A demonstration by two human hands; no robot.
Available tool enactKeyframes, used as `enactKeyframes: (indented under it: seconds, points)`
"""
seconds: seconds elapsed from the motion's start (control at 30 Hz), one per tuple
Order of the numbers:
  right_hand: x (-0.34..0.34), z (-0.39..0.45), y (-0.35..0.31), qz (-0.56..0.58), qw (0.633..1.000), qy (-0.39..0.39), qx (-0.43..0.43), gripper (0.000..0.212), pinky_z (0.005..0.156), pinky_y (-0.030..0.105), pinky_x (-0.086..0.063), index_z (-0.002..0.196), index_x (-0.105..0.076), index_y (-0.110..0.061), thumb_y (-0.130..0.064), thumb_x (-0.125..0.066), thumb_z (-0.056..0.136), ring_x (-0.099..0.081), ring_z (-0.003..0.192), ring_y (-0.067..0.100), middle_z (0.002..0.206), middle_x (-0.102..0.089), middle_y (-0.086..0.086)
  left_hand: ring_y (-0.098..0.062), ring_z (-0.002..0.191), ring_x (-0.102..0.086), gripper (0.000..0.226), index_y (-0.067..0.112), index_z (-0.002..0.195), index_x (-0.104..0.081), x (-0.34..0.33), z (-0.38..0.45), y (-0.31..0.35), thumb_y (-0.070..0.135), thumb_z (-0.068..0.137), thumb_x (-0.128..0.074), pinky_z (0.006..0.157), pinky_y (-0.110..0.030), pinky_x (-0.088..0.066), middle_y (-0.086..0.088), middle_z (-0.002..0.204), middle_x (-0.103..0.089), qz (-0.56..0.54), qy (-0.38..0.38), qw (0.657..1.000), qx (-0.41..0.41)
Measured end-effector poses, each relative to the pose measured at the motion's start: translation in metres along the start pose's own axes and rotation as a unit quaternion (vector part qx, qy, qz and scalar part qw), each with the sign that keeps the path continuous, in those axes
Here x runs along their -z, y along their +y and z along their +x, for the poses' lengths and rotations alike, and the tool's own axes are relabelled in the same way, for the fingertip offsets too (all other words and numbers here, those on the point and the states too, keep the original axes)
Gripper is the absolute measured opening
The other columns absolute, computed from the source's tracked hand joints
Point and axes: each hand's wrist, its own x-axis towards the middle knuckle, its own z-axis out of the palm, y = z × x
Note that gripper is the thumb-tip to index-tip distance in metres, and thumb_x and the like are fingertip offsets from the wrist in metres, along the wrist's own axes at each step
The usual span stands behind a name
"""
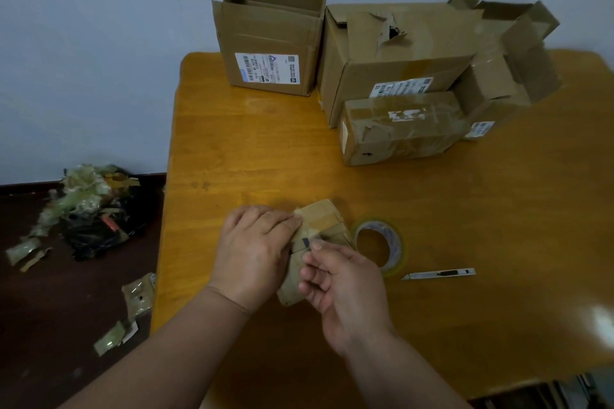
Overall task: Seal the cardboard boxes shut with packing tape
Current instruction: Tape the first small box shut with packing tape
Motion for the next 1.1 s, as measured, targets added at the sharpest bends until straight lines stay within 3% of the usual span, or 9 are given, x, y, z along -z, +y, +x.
enactKeyframes:
  seconds: [0.1, 0.33, 0.4, 0.5, 0.7, 0.87, 1.0, 1.1]
  points:
    - [0.001, -0.001, -0.001, 0.002, 1.000, -0.006, -0.002, 0.013, 0.053, 0.028, -0.049, 0.100, -0.069, -0.002, 0.001, -0.064, 0.088, -0.059, 0.058, 0.017, 0.071, -0.067, 0.011, -0.024, 0.099, -0.056, 0.049, 0.018, 0.123, -0.067, -0.001, 0.001, 0.003, 0.025, 0.079, -0.046, 0.084, -0.036, -0.035, 0.000, 0.110, -0.067, 0.002, -0.058, 0.998, 0.032]
    - [0.004, 0.001, -0.001, -0.006, 1.000, -0.004, -0.007, 0.020, 0.052, 0.027, -0.049, 0.105, -0.069, -0.005, 0.003, -0.064, 0.088, -0.060, 0.058, 0.016, 0.075, -0.070, 0.012, -0.023, 0.106, -0.055, 0.056, 0.013, 0.124, -0.066, -0.004, 0.004, 0.001, 0.013, 0.071, -0.052, 0.090, -0.035, -0.047, -0.002, 0.123, -0.064, -0.115, -0.109, 0.984, 0.081]
    - [0.004, 0.002, -0.002, -0.005, 1.000, -0.008, -0.008, 0.020, 0.051, 0.027, -0.049, 0.105, -0.069, -0.005, 0.004, -0.064, 0.087, -0.059, 0.057, 0.016, 0.075, -0.069, 0.013, -0.024, 0.114, -0.054, 0.060, 0.012, 0.129, -0.063, -0.001, 0.005, -0.001, 0.000, 0.070, -0.057, 0.100, -0.031, -0.040, -0.002, 0.129, -0.061, -0.161, -0.118, 0.975, 0.098]
    - [0.004, 0.002, -0.003, -0.006, 1.000, -0.017, -0.011, 0.020, 0.051, 0.026, -0.048, 0.104, -0.069, -0.005, 0.004, -0.064, 0.087, -0.059, 0.056, 0.016, 0.075, -0.069, 0.014, -0.010, 0.124, -0.046, 0.065, 0.016, 0.132, -0.061, 0.007, 0.005, -0.006, -0.013, 0.073, -0.062, 0.108, -0.019, -0.030, 0.010, 0.132, -0.055, -0.205, -0.131, 0.962, 0.121]
    - [0.004, -0.001, -0.008, 0.015, 0.998, -0.058, -0.025, 0.023, 0.055, 0.027, -0.049, 0.110, -0.065, -0.003, 0.004, -0.061, 0.088, -0.062, 0.058, 0.017, 0.086, -0.073, 0.017, 0.000, 0.119, -0.051, 0.042, 0.015, 0.124, -0.067, 0.010, 0.006, -0.009, -0.005, 0.088, -0.063, 0.101, 0.000, -0.030, 0.017, 0.123, -0.055, -0.257, -0.105, 0.950, 0.146]
    - [0.009, -0.003, -0.020, 0.055, 0.993, -0.094, -0.054, 0.025, 0.062, 0.033, -0.055, 0.117, -0.054, -0.003, 0.004, -0.048, 0.094, -0.069, 0.069, 0.025, 0.096, -0.074, 0.021, -0.001, 0.100, -0.062, 0.024, 0.028, 0.114, -0.070, 0.012, 0.013, -0.010, 0.016, 0.096, -0.060, 0.085, -0.014, -0.048, 0.018, 0.109, -0.067, -0.297, -0.135, 0.916, 0.233]
    - [0.013, 0.001, -0.028, -0.033, 0.996, -0.079, -0.034, 0.018, 0.060, 0.036, -0.059, 0.113, -0.058, -0.003, -0.004, -0.050, 0.097, -0.073, 0.072, 0.029, 0.098, -0.074, 0.019, -0.003, 0.083, -0.062, 0.017, 0.037, 0.096, -0.062, 0.016, 0.020, -0.010, 0.020, 0.097, -0.058, 0.070, -0.026, -0.050, 0.016, 0.090, -0.068, -0.302, -0.167, 0.911, 0.226]
    - [0.019, 0.004, -0.035, -0.112, 0.993, -0.043, 0.006, 0.010, 0.052, 0.032, -0.052, 0.102, -0.061, -0.004, -0.009, -0.055, 0.097, -0.066, 0.061, 0.023, 0.084, -0.072, 0.013, -0.008, 0.086, -0.063, 0.015, 0.033, 0.098, -0.064, 0.018, 0.022, -0.010, 0.020, 0.098, -0.056, 0.073, -0.033, -0.053, 0.014, 0.091, -0.069, -0.300, -0.180, 0.910, 0.222]
